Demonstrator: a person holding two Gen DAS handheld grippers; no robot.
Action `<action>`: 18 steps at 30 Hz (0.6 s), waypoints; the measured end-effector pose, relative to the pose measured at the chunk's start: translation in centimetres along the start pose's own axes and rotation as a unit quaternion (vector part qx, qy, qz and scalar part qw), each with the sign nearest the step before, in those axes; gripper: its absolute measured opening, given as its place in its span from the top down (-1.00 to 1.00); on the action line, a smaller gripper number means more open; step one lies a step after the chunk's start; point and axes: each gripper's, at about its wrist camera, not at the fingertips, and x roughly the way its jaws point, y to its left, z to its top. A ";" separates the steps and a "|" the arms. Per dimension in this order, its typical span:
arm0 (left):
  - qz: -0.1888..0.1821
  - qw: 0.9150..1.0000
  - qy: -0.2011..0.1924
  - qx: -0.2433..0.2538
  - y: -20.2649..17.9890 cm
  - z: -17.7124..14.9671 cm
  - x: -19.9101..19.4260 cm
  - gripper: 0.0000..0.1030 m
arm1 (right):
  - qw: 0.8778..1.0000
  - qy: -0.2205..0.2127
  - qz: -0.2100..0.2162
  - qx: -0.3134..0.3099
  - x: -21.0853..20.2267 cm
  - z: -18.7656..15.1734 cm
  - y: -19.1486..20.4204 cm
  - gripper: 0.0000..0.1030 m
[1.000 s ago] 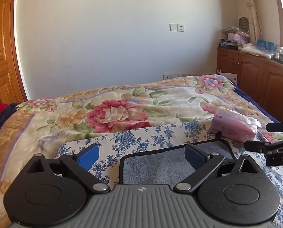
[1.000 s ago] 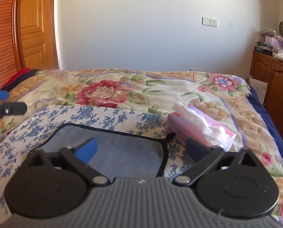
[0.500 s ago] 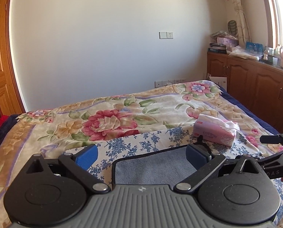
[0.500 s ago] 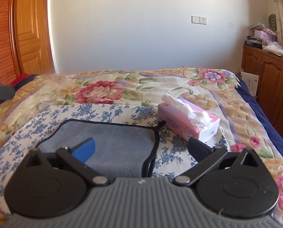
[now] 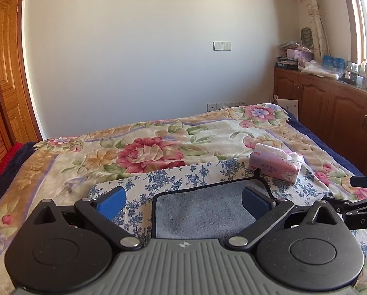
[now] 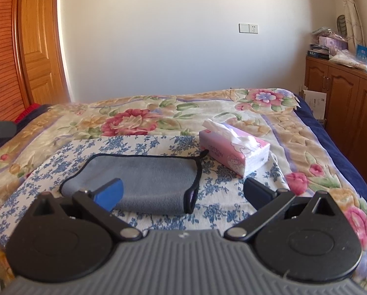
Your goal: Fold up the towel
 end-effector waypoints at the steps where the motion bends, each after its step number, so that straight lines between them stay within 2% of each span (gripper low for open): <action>1: 0.002 1.000 0.000 0.000 0.0 -0.2 -0.3 -1.00 | 1.000 0.000 -0.001 0.001 -0.3 -0.1 0.0 -1.00; 18: 0.013 0.999 0.019 -0.033 0.3 -4.6 -3.3 -1.00 | 1.000 -0.003 -0.017 -0.009 -4.3 -2.2 1.1 -1.00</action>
